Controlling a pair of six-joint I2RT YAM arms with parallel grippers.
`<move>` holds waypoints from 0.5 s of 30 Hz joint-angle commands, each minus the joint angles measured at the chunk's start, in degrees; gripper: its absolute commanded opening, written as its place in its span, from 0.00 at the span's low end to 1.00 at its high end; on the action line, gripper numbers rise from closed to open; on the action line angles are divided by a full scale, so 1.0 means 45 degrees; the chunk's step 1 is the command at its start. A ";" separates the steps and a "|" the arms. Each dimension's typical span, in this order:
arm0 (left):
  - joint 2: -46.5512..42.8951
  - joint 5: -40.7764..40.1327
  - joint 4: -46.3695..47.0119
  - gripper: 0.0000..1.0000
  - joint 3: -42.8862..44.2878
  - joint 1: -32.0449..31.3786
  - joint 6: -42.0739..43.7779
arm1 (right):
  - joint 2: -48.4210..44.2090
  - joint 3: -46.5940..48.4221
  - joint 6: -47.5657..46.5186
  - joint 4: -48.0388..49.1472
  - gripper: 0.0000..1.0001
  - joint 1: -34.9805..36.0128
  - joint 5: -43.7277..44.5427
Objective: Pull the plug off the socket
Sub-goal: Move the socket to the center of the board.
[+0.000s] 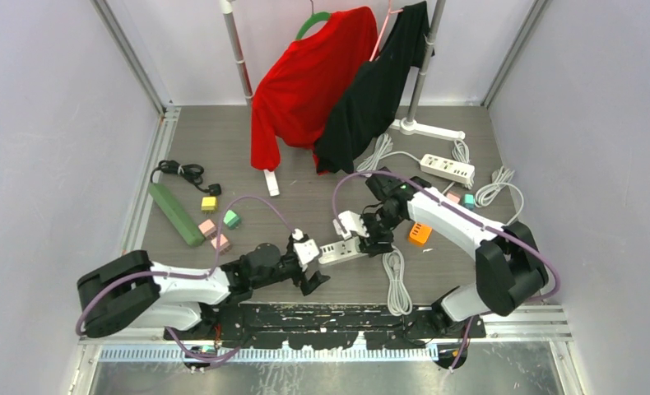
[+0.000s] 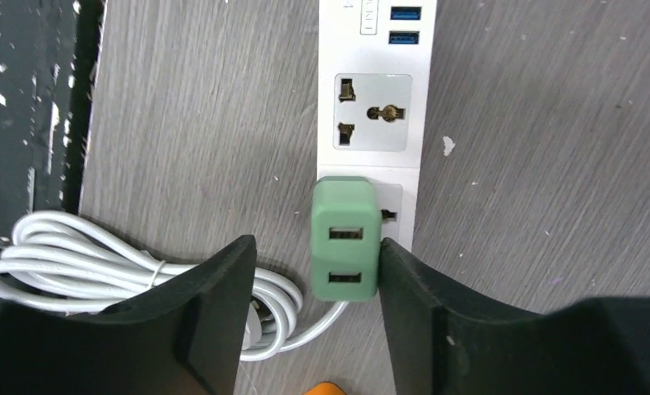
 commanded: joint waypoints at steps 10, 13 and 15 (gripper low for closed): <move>0.4433 -0.0458 0.4897 0.95 0.1494 0.0034 0.2373 | -0.1072 -0.0660 0.0267 0.0795 0.75 -0.1388 -0.3346; 0.5351 -0.0235 0.5562 0.95 0.1759 0.0238 0.2253 | -0.0912 -0.0780 0.0330 0.1057 0.75 -0.1458 -0.3680; 0.5911 -0.0069 0.5933 0.95 0.1892 0.0359 0.2126 | -0.0782 -0.0836 0.0368 0.1147 0.75 -0.1559 -0.3867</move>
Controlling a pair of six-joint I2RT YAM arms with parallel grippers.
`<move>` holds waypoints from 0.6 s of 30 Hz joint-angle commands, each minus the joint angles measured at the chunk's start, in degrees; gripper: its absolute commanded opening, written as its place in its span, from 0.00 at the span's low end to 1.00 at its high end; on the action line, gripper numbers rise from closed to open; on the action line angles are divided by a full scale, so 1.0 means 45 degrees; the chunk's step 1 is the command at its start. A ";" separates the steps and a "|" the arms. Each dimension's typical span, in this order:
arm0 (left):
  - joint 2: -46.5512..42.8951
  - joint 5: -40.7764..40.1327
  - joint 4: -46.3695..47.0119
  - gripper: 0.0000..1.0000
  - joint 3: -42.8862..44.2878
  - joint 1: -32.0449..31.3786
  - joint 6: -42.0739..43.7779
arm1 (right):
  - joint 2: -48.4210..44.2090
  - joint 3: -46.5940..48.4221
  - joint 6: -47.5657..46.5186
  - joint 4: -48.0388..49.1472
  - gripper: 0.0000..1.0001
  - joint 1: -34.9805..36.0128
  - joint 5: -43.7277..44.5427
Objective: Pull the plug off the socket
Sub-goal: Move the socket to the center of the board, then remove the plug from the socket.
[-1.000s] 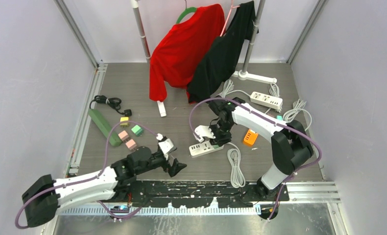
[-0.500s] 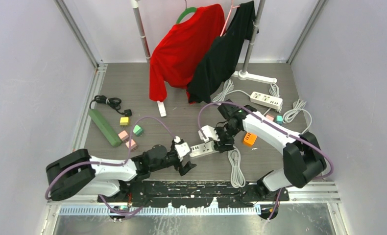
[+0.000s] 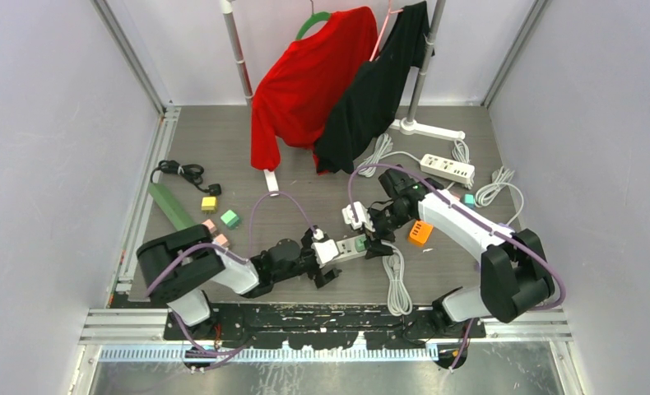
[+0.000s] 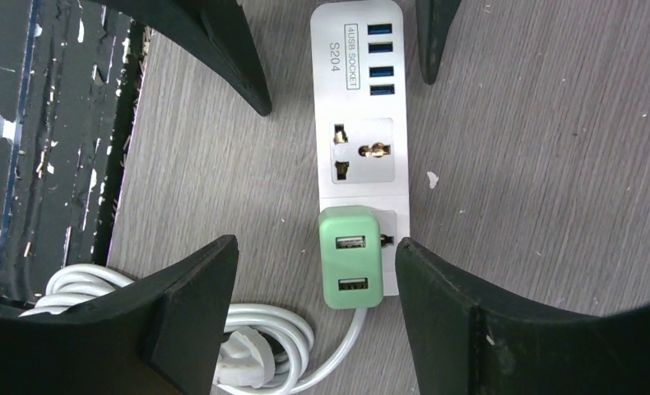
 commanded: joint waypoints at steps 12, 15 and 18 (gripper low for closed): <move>0.1989 0.0747 0.2757 0.77 0.0672 0.0467 -0.0331 | 0.0713 -0.0373 -0.0673 0.0812 0.74 -0.0281 -0.1129; 0.2175 0.0730 0.2786 0.70 0.0722 0.0491 -0.0419 | 0.0849 -0.0422 -0.0712 0.0932 0.71 -0.0283 -0.1257; 0.2266 0.0641 0.2815 0.64 0.0757 0.0506 -0.0517 | 0.1027 -0.0424 -0.0705 0.1036 0.65 -0.0279 -0.1293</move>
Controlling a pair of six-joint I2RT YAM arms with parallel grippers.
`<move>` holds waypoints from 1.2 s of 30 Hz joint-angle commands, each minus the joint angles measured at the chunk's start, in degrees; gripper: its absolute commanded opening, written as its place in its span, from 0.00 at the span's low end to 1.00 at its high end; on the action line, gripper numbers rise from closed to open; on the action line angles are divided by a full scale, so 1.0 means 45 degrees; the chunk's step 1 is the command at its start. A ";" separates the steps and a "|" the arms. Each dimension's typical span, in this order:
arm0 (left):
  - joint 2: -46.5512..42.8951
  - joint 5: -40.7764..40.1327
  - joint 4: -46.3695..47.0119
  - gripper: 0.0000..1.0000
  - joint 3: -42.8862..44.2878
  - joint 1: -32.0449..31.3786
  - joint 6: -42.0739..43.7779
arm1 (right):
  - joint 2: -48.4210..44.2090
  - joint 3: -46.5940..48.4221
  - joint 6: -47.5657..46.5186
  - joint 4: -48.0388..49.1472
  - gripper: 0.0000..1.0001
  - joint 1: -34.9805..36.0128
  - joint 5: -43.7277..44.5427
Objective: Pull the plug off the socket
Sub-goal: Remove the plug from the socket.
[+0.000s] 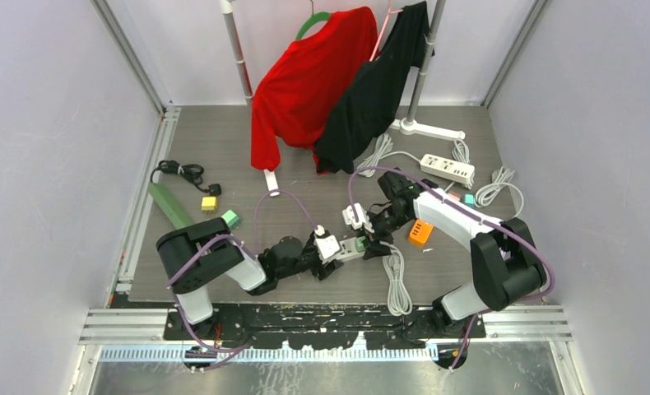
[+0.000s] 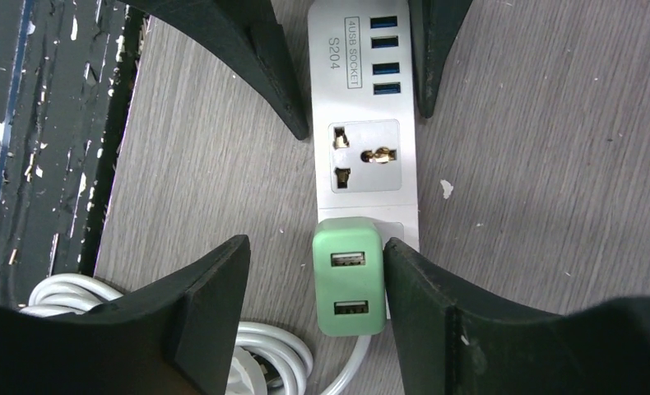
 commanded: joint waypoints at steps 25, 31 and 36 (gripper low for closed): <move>0.0265 0.0157 0.0702 0.00 0.0164 0.0084 -0.0655 | 0.0047 0.0009 0.0373 0.0923 0.01 0.0739 -0.0968; 0.0294 0.0203 0.0727 0.00 0.0028 0.0079 -0.0819 | 0.0390 0.0317 0.0461 0.0767 0.01 0.0398 -0.0748; 0.0395 0.0061 0.1007 0.00 -0.0302 0.0072 -0.0925 | 0.0287 0.0544 -0.1176 -0.0735 0.01 -0.0657 -0.0880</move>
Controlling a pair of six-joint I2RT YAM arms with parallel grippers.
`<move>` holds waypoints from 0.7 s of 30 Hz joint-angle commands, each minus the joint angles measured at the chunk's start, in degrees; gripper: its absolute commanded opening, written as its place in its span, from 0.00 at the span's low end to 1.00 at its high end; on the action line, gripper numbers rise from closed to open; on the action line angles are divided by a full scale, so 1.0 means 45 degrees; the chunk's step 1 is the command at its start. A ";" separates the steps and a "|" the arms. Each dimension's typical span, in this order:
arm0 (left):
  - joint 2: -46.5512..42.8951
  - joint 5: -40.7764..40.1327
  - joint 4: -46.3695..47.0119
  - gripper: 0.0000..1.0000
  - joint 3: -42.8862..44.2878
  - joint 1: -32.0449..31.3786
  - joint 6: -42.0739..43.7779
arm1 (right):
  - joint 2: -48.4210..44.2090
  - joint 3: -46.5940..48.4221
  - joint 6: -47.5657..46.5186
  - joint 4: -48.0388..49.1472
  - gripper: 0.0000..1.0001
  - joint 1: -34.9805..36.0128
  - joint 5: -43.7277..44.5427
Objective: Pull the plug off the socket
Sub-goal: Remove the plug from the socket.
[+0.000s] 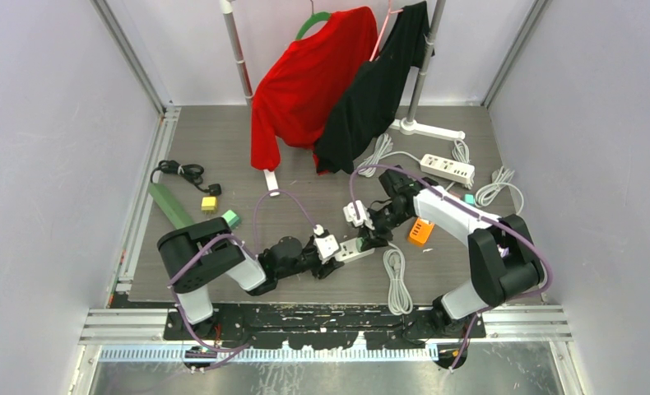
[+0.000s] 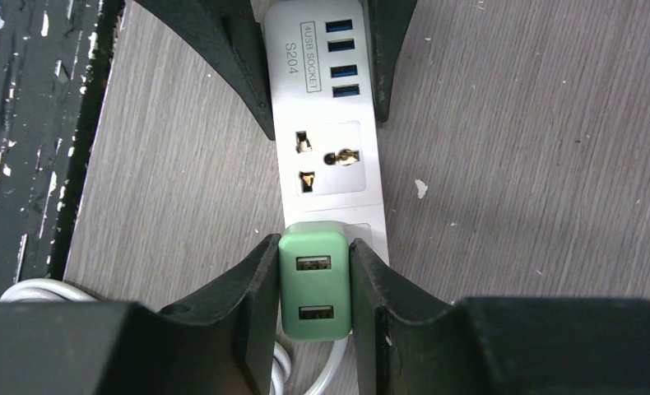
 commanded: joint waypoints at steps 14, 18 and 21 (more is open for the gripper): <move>0.1149 -0.0174 0.1960 0.00 -0.0520 0.0035 -0.2023 | 0.0088 0.0869 -0.0218 -0.1509 0.01 0.0732 -0.1850; 0.1380 -0.0049 0.2302 0.00 -0.0475 0.0035 -0.2382 | -0.0251 0.0561 -0.0110 -0.1148 0.01 0.0344 -0.1393; 0.1464 0.0010 0.2305 0.00 -0.0405 0.0035 -0.2522 | -0.0581 0.0043 -0.0220 -0.0777 0.01 0.0148 -0.1068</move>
